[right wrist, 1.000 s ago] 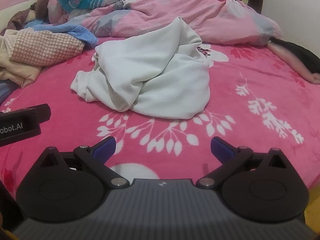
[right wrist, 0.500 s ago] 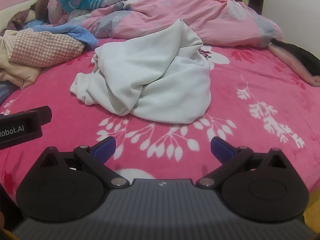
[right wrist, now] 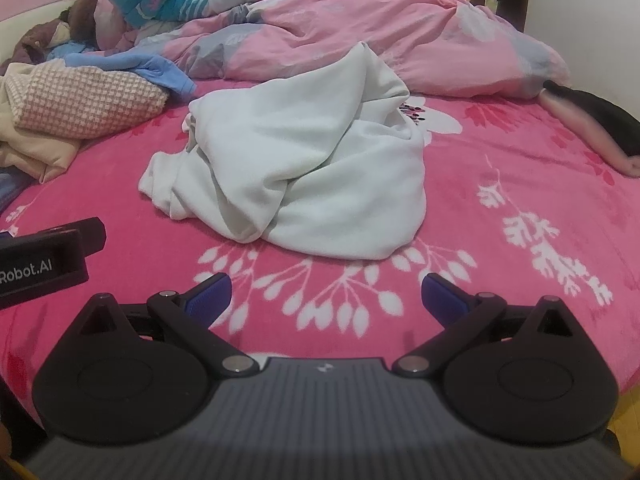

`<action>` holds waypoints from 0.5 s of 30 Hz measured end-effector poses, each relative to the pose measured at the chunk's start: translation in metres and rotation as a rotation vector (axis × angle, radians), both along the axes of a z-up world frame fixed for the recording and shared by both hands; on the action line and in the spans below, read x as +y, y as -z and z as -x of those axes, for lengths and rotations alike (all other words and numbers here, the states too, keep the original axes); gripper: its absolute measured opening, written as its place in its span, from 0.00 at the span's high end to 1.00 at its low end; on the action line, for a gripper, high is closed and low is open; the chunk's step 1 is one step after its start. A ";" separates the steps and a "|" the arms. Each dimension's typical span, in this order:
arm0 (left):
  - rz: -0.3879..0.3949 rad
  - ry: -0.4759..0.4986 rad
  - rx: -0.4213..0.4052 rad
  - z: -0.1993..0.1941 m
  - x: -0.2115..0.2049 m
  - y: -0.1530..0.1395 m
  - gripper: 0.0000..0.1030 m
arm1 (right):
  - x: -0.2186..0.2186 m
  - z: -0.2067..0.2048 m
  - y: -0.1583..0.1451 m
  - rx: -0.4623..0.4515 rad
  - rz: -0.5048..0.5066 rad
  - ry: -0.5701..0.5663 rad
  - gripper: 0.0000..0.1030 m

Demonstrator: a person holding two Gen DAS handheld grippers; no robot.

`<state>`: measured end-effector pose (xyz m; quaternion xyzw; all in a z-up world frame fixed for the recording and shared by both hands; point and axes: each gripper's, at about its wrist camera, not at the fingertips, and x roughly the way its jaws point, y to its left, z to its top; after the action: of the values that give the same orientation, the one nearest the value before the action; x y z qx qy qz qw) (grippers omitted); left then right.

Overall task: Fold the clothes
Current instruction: 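Approach the crumpled white garment with both grippers open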

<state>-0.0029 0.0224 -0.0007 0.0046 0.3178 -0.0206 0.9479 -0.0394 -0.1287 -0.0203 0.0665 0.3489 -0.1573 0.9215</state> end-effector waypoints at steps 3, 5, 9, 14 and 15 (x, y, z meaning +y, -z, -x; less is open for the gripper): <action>0.012 0.013 -0.005 -0.004 0.001 -0.001 0.00 | -0.001 -0.003 -0.001 -0.006 0.004 0.005 0.01; 0.009 0.020 -0.002 -0.007 0.001 0.000 0.00 | -0.002 -0.006 0.000 -0.004 0.001 0.009 0.01; -0.001 0.028 -0.006 -0.013 0.001 0.000 0.00 | -0.001 -0.012 0.001 -0.003 0.003 0.010 0.01; 0.012 0.039 -0.007 -0.019 0.003 0.000 0.00 | -0.002 -0.018 0.001 -0.005 -0.001 0.008 0.01; 0.016 0.041 -0.005 -0.020 0.003 0.000 0.00 | -0.002 -0.019 0.001 -0.005 -0.002 0.008 0.01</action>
<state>0.0172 0.0254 -0.0007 0.0037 0.3149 -0.0426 0.9482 -0.0199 -0.1303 -0.0212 0.0690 0.3465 -0.1605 0.9216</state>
